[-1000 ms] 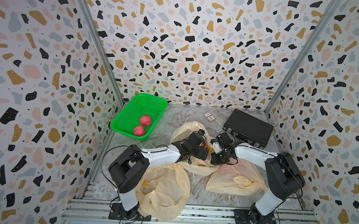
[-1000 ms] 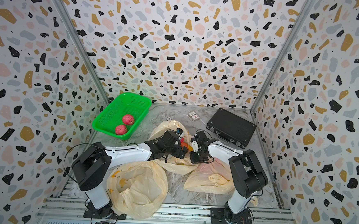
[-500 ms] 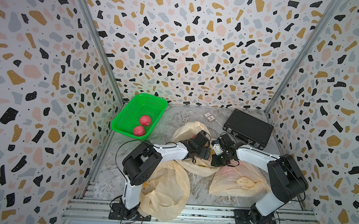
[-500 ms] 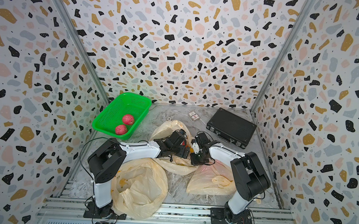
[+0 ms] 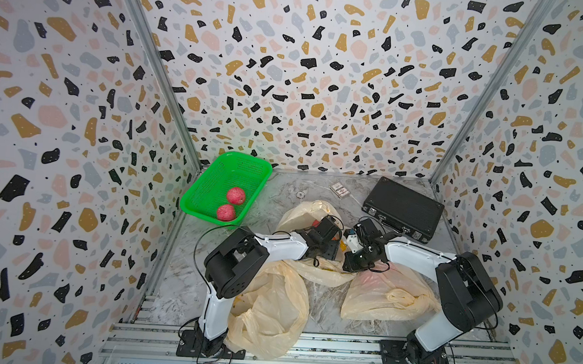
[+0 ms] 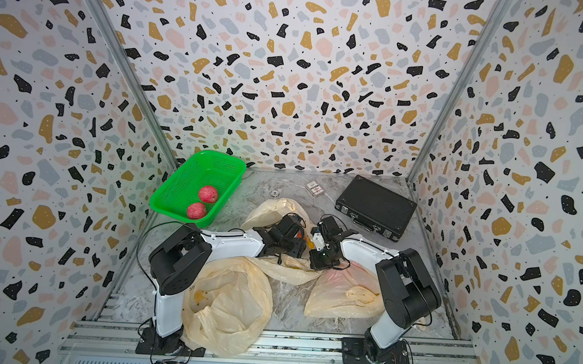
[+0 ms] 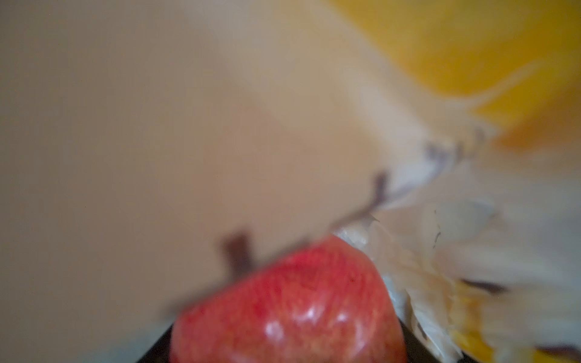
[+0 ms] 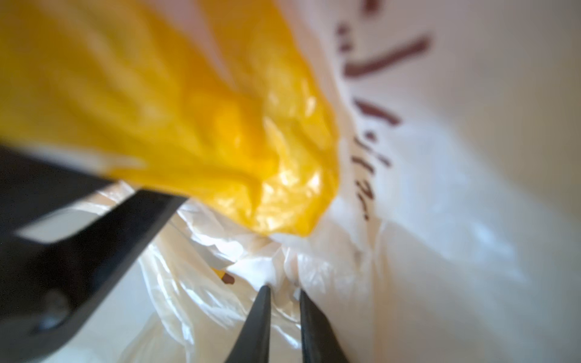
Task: Untie the knot of a plastic bag & take out the apple
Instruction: Pick up the apple from the plastic bag.
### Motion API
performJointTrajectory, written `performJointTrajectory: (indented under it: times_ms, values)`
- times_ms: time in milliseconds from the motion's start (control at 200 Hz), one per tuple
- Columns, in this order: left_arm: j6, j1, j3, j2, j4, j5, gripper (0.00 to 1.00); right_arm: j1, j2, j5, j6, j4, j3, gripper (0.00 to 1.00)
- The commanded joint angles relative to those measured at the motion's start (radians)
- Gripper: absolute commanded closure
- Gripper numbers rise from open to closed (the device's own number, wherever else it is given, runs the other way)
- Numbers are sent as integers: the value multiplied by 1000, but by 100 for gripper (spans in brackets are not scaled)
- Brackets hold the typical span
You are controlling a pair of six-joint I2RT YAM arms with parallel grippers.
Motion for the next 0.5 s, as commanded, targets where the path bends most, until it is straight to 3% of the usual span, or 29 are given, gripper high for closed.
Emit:
performJointTrajectory:
  times_ms: [0, 140, 496]
  values:
    - [24, -3, -23, -63, 44, 17, 36, 4, -29, -3, 0, -19, -9, 79]
    - [59, -3, -45, -120, 3, 62, 43, 4, -24, 3, -2, -30, 7, 79]
    - [163, 1, -161, -380, -239, 334, 43, -5, 10, 0, -7, -41, 49, 78]
